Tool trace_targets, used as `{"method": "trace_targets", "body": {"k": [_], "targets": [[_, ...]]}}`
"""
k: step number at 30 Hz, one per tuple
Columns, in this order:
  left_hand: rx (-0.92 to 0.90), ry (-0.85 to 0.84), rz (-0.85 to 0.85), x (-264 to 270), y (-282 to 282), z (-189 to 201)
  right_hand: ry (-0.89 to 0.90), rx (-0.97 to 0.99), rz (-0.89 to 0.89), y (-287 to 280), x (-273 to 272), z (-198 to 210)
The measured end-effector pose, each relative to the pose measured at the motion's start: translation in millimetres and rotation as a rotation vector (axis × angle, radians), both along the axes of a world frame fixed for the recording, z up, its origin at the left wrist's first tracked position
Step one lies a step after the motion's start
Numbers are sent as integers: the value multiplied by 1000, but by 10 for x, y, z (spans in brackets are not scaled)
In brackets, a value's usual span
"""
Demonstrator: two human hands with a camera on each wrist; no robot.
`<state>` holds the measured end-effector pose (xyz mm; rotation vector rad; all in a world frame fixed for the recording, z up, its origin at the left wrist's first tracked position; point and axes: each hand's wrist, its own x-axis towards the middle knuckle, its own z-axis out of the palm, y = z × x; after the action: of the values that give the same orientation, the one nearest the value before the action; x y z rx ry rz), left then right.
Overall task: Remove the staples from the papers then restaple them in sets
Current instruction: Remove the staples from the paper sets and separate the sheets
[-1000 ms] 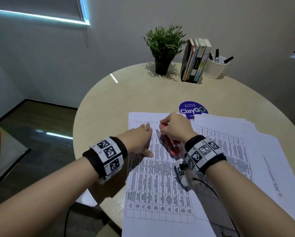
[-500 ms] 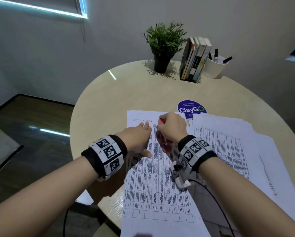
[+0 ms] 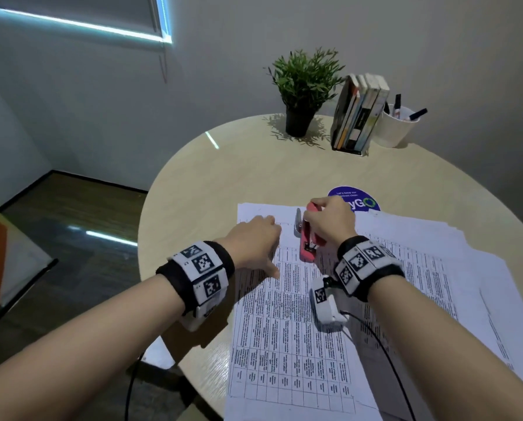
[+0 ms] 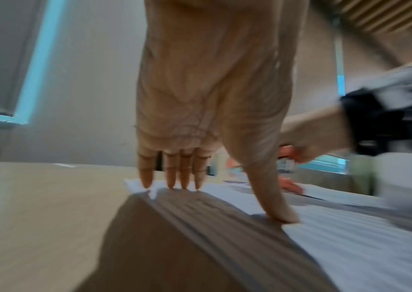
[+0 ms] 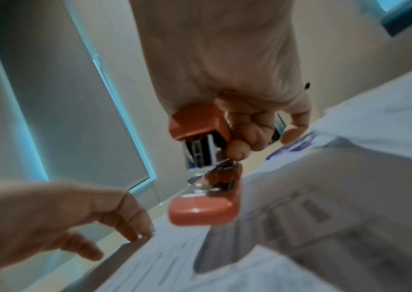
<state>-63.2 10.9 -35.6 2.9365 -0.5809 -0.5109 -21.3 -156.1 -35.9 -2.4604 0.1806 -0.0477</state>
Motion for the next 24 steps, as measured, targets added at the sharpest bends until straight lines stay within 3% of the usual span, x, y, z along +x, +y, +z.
{"method": "trace_targets", "body": {"k": [4, 9, 12, 16, 19, 21, 22, 24], "targets": [[-14, -47, 132, 170, 76, 22, -47, 145, -52, -300, -104, -33], [-11, 112, 236, 307, 44, 85, -91, 283, -193, -744, -255, 35], [-23, 112, 229, 300, 32, 132, -121, 395, -268, -973, -294, 92], [-368, 11, 270, 287, 106, 241, -179, 562, -348, -1199, -333, 180], [-812, -144, 498, 271, 211, 349, -214, 634, -395, -1332, -354, 224], [-1066, -59, 609, 240, 280, 357, -253, 685, -411, -1394, -374, 249], [-1068, 48, 607, 212, 291, 321, -261, 703, -407, -1417, -386, 255], [-802, 200, 563, 152, 247, 217, -273, 717, -403, -1443, -409, 272]]}}
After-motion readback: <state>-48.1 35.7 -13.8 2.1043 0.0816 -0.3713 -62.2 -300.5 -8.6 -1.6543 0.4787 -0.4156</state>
